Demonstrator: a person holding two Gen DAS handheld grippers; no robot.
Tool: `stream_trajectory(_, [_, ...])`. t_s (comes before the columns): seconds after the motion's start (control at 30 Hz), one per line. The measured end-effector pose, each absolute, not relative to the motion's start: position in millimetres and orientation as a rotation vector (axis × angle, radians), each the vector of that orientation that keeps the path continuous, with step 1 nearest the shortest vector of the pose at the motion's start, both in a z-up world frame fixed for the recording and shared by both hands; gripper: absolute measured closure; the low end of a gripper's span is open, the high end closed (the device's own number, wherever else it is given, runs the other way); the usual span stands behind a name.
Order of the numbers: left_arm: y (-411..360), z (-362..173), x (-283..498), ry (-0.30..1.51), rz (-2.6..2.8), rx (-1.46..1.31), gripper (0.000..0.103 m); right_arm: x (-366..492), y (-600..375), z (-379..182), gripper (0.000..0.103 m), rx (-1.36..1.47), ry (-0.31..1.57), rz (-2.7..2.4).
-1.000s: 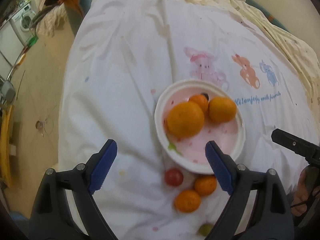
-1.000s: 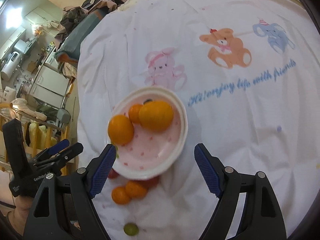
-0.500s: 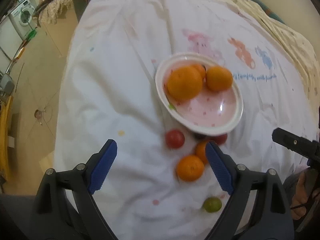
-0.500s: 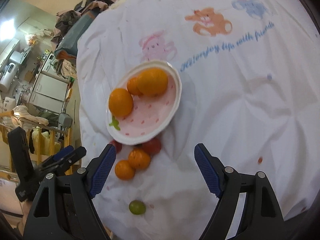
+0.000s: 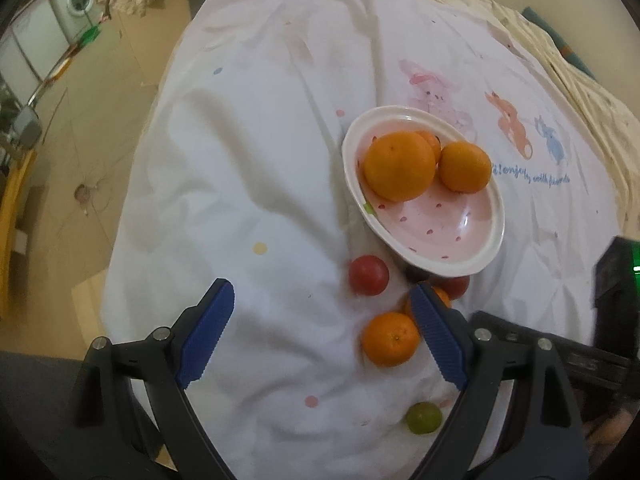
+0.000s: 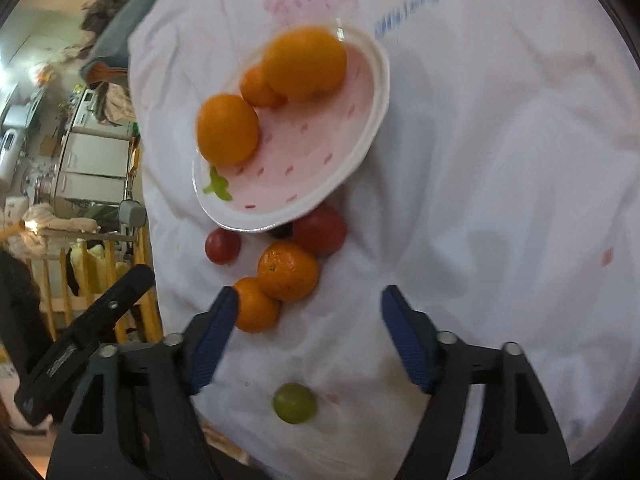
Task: Organize fruits
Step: 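Grasp a tangerine lying beside the plate with the right tool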
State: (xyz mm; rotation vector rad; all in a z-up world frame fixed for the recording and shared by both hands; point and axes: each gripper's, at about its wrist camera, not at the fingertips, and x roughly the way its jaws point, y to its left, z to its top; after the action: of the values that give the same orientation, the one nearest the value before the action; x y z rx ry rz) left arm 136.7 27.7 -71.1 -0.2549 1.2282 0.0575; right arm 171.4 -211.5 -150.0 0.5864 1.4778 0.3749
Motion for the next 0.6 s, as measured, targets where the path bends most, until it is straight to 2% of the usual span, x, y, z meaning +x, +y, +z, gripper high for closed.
stream_trajectory(0.13, [32.5,-67.6,137.0,1.221,0.059,-0.291,0.015,177.5,-198.3,-159.4,0.038,0.635,1.495,0.357])
stream_trajectory(0.23, [37.1,-65.4,136.3,1.215,0.062,-0.313,0.015,179.3,-184.6,-167.8,0.047,0.62,1.519,0.346])
stream_trajectory(0.43, [40.5,-65.3,138.0,1.215,0.068,-0.325,0.015,179.0,-170.5,-176.9,0.052,0.588,1.524,0.272])
stream_trajectory(0.47, [40.1,-66.0,138.2,1.219,0.064,-0.327,0.015,178.4,-170.9,-177.4,0.056,0.583,1.523,0.26])
stream_trajectory(0.6, [39.6,-66.5,139.6,1.224,0.058,-0.335,0.015,175.0,-172.2,-175.6,0.059,0.569,1.503,0.266])
